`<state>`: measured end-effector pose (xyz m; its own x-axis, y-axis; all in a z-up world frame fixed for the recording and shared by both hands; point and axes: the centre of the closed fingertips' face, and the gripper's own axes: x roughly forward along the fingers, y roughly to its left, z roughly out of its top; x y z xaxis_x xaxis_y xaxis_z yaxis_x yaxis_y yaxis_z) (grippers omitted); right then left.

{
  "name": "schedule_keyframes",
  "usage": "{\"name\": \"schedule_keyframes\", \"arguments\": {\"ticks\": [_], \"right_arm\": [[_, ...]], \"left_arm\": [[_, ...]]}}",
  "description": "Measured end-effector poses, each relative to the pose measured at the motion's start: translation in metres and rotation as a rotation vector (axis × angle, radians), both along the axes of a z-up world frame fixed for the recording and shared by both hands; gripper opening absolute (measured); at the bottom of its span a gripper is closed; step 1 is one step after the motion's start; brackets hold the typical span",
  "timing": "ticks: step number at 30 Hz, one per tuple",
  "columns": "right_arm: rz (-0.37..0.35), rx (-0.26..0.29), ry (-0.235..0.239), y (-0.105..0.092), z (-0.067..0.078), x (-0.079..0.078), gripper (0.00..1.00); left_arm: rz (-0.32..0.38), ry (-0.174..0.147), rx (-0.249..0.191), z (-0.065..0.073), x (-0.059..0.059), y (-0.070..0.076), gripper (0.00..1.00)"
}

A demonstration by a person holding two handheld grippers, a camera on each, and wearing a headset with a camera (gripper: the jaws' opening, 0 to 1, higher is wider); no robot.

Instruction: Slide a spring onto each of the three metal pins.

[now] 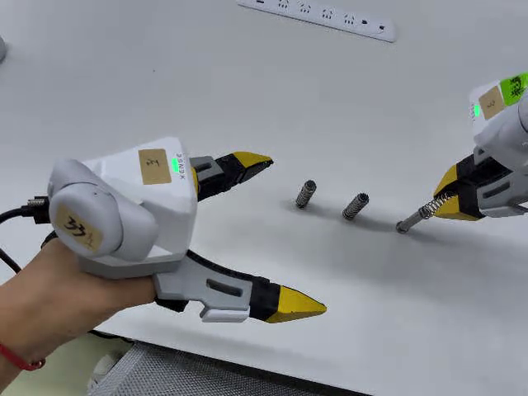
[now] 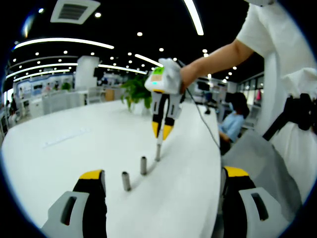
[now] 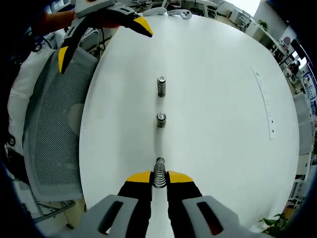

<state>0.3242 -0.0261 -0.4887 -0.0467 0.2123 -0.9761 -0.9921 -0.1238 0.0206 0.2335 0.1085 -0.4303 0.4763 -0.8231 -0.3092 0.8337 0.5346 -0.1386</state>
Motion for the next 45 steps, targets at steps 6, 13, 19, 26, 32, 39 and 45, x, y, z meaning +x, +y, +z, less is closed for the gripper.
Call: {"name": "schedule_keyframes", "arguments": {"ticks": [6,13,19,26,32,39,45], "right_arm": [[0.003,0.001,-0.001,0.002,-0.004,-0.001,0.12],[0.020,-0.005,-0.007,0.004,-0.010,-0.002,0.12],[0.025,-0.008,-0.004,0.007,-0.016,-0.002,0.12],[0.036,-0.020,-0.005,0.008,-0.021,-0.004,0.12],[0.035,-0.019,-0.004,0.010,-0.026,-0.008,0.12],[0.040,-0.013,-0.010,0.011,-0.033,-0.009,0.12],[0.038,-0.011,-0.014,0.013,-0.038,-0.011,0.12]], "left_arm": [[0.002,0.001,-0.002,0.000,0.000,0.000,0.98],[0.003,0.003,-0.002,-0.001,-0.002,0.001,0.98],[0.004,0.005,-0.003,-0.001,-0.002,0.001,0.97],[0.009,0.008,-0.005,-0.003,-0.002,0.004,0.97],[0.012,0.009,-0.009,-0.004,-0.003,0.005,0.97],[0.014,0.012,-0.008,-0.005,-0.003,0.006,0.96],[0.016,0.012,-0.007,-0.005,-0.003,0.007,0.96]]}}
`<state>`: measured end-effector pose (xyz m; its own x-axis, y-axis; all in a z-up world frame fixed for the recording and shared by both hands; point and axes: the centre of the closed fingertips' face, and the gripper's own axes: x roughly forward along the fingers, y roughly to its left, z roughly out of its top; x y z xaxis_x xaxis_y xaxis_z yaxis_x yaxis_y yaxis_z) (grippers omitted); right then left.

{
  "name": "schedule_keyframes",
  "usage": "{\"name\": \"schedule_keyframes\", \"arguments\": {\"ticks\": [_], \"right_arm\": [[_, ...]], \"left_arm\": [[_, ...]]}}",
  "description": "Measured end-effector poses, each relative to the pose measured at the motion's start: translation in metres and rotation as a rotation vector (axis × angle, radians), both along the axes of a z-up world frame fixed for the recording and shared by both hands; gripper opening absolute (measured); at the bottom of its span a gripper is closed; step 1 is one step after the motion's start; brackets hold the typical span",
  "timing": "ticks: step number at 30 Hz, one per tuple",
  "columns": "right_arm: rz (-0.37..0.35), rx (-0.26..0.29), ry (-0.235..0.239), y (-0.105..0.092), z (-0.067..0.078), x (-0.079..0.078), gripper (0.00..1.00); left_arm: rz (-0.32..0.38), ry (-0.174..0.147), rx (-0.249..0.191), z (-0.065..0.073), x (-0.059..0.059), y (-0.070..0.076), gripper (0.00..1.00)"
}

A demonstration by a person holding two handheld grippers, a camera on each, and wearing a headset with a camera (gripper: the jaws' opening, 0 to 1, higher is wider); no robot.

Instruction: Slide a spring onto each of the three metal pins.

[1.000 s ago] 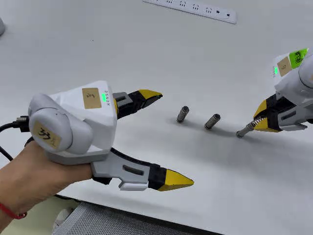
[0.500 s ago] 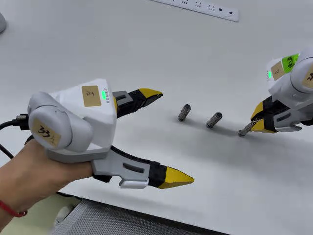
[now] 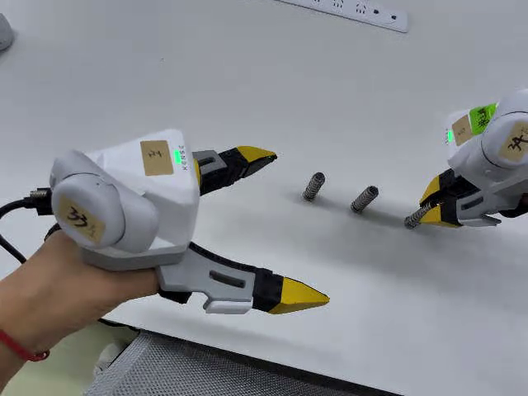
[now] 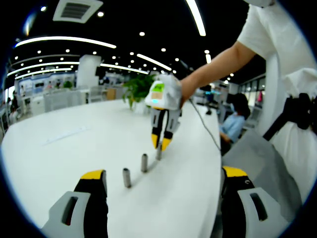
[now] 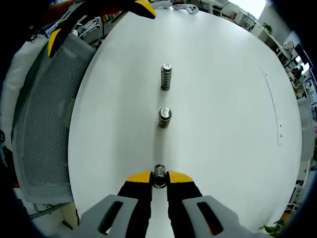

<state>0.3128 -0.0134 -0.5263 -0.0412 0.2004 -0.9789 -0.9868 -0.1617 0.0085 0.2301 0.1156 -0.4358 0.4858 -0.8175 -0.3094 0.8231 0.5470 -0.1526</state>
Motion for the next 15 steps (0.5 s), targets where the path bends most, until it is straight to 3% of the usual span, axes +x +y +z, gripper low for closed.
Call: {"name": "schedule_keyframes", "arguments": {"ticks": [15], "right_arm": [[-0.010,0.005,0.000,0.0000,-0.0050,0.0016,0.12]], "left_arm": [[0.004,0.001,0.004,0.0005,-0.0004,0.0019,0.96]]}}
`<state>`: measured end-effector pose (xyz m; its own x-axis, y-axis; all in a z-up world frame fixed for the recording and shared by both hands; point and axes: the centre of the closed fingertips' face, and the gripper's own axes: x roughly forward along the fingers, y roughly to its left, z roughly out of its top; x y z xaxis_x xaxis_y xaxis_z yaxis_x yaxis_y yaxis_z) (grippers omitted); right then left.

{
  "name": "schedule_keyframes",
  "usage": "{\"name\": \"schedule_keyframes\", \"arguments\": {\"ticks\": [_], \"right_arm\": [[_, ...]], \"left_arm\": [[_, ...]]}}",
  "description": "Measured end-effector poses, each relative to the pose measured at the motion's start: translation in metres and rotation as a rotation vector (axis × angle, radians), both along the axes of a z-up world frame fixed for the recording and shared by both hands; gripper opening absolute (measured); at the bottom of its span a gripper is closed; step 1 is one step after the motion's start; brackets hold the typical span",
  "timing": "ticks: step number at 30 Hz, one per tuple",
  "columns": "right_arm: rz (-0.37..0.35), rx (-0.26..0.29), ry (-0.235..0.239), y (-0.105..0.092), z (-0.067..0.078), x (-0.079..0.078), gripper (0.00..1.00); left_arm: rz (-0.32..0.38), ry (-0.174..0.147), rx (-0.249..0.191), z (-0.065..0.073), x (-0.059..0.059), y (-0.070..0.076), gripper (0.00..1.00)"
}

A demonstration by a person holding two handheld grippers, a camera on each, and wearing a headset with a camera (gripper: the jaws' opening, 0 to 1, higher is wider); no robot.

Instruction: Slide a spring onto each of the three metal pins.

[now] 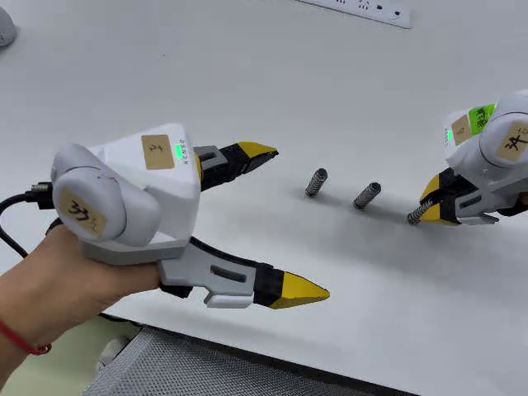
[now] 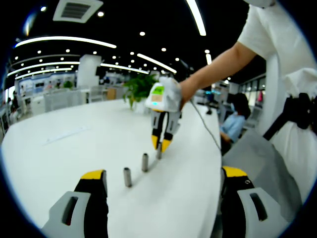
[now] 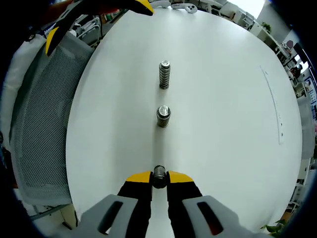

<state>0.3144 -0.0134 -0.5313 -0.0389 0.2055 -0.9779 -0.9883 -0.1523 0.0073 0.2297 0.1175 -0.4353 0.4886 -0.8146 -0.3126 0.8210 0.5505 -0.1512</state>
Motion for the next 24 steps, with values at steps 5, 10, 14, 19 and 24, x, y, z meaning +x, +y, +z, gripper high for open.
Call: {"name": "schedule_keyframes", "arguments": {"ticks": [5,10,14,19,24], "right_arm": [[0.001,-0.001,0.002,-0.0003,-0.0009,-0.0015,0.12],[-0.001,0.001,0.003,-0.0011,-0.0018,-0.0006,0.12],[-0.004,0.005,0.002,-0.0016,-0.0019,0.0010,0.12],[-0.009,0.011,0.002,-0.0008,0.0001,0.0005,0.14],[-0.019,0.030,-0.003,0.0000,0.0057,0.0010,0.19]], "left_arm": [[0.003,0.000,0.003,0.0007,-0.0001,0.0004,0.95],[0.001,-0.001,0.005,0.0018,-0.0008,-0.0001,0.95],[-0.002,-0.002,0.007,0.0025,-0.0002,-0.0006,0.95],[-0.005,-0.004,0.011,0.0032,0.0007,-0.0010,0.95],[-0.007,-0.005,0.018,0.0030,0.0012,-0.0004,0.96]]}}
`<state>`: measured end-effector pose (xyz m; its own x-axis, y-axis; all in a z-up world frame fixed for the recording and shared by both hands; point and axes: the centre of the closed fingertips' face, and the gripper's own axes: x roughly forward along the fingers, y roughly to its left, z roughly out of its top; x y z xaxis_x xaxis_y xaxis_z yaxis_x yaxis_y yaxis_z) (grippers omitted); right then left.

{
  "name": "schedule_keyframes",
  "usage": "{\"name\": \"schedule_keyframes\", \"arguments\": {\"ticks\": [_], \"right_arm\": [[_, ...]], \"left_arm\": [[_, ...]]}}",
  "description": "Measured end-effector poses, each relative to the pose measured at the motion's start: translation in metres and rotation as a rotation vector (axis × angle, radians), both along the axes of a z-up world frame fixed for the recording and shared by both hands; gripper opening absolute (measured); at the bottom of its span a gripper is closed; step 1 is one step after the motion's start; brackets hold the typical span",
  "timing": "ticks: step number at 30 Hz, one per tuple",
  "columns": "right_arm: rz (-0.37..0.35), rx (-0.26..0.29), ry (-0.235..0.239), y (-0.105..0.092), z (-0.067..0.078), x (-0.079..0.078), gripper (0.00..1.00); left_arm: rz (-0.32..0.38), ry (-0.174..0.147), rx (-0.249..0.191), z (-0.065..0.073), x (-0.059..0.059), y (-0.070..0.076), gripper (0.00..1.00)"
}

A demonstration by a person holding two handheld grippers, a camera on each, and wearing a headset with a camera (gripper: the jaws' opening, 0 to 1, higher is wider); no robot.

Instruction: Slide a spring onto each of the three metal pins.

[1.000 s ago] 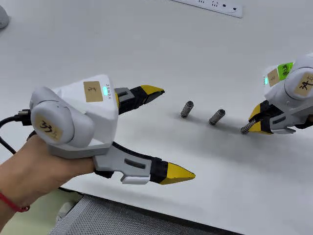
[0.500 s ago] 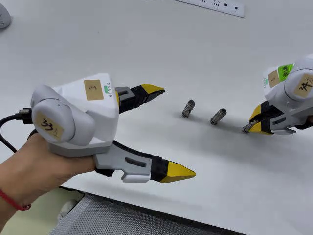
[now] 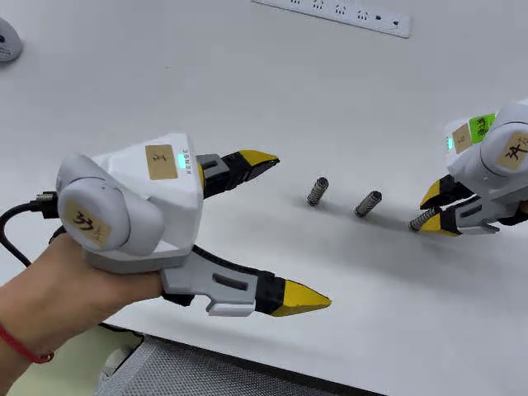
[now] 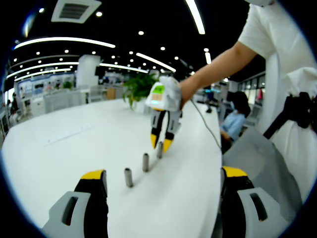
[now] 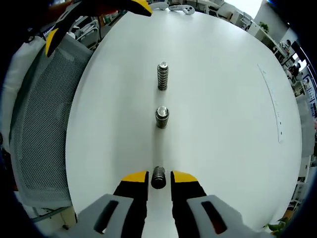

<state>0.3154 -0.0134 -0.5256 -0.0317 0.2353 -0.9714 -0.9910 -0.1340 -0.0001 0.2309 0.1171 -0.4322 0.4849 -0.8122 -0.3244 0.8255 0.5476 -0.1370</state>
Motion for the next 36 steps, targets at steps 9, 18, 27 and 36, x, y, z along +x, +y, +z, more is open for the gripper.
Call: {"name": "schedule_keyframes", "arguments": {"ticks": [9,18,27,36], "right_arm": [[-0.102,0.141,-0.027,-0.001,0.043,0.004,0.28],[-0.265,0.351,-0.062,-0.024,0.085,0.002,0.45],[-0.470,0.598,-0.074,-0.061,0.102,-0.012,0.65],[-0.575,0.742,-0.061,-0.084,0.092,-0.054,0.87]], "left_arm": [[-0.005,-0.003,0.037,-0.003,0.001,0.006,0.98],[-0.012,-0.017,0.082,-0.005,0.000,0.011,1.00],[-0.020,-0.023,0.140,-0.007,-0.002,0.019,1.00],[0.005,-0.016,0.156,-0.009,-0.005,0.025,1.00]]}}
